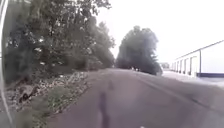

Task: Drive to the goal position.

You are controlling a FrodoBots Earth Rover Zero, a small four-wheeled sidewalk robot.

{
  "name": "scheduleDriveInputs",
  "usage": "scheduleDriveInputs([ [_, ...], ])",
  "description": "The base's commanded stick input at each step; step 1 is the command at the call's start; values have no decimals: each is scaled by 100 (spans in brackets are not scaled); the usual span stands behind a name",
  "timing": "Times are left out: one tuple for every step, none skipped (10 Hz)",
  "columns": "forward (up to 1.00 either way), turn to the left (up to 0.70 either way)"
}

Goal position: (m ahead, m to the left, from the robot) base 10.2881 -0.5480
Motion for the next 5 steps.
scheduleDriveInputs([
  [70, -15],
  [70, -26],
  [70, -29],
  [70, -12],
  [70, -2],
])
